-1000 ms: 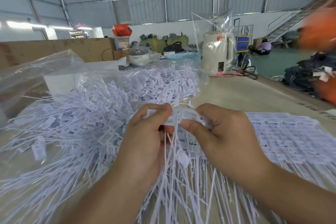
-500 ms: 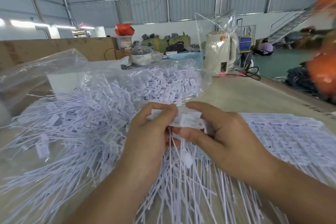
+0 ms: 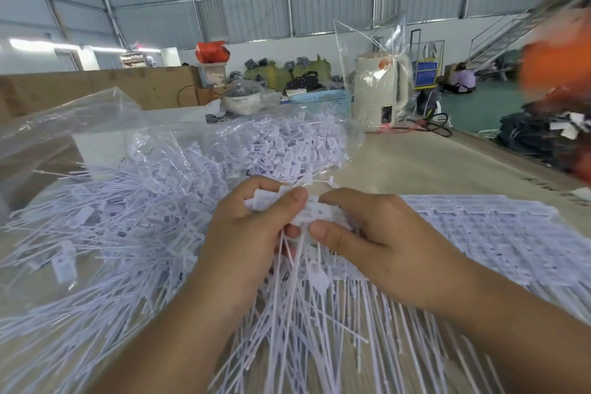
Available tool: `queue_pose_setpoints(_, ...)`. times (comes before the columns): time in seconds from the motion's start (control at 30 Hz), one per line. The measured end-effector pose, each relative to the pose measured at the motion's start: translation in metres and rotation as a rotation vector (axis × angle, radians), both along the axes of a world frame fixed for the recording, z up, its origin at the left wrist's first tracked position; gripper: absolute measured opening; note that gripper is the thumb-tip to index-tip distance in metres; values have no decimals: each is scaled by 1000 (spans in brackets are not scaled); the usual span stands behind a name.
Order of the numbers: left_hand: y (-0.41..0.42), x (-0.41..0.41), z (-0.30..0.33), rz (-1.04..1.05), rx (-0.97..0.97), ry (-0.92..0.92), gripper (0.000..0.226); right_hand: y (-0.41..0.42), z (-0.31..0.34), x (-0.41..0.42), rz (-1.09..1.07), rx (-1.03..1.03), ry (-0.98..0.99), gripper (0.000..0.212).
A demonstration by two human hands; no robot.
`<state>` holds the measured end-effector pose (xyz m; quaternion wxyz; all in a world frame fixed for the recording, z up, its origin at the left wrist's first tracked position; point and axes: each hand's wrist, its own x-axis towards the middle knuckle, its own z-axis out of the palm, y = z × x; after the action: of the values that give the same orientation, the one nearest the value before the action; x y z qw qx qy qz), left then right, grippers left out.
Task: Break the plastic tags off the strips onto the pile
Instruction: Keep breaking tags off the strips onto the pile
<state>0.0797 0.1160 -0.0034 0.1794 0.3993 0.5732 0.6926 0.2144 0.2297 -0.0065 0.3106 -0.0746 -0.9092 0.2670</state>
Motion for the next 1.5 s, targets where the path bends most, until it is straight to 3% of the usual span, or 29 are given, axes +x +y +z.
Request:
queue_pose_setpoints(0.03,-1,-1,1,1,-4,-31,22,2,1,2,8,-9,-17,21)
queue_pose_setpoints(0.17,0,4,2,-24,-12,-143,14,5,3,4,5,-11,-18,35)
queue_pose_setpoints(0.23,2,7,2,-48,7,-241,9,3,3,2,-15,-17,51,39)
queue_pose_setpoints(0.37,6,8,0,-56,40,-408,22,-7,-2,-3,-46,-89,190,40)
queue_pose_setpoints(0.5,6,10,-1,-99,41,-488,8,-18,-5,-7,-105,-71,284,39)
queue_pose_setpoints(0.63,4,12,-1,-121,24,-591,17,0,4,1,-172,-239,439,48)
queue_pose_setpoints(0.77,5,11,0,-24,69,-442,10,-2,4,6,9,-167,266,34)
queue_pose_setpoints(0.87,1,13,-3,1,39,-189,8,-5,-6,-3,68,-76,97,59)
queue_pose_setpoints(1.0,-1,18,-2,-13,-42,56,9,-3,-10,-3,55,-53,-27,71)
queue_pose_setpoints(1.17,-2,14,-1,-104,-112,43,13,-3,-7,-2,82,-62,-79,56)
queue_pose_setpoints(1.33,-2,8,1,-118,-89,-25,20,-5,-6,-3,18,-16,-104,62)
queue_pose_setpoints(1.5,-4,-2,3,-95,-82,-14,16,2,0,4,26,-80,-139,31)
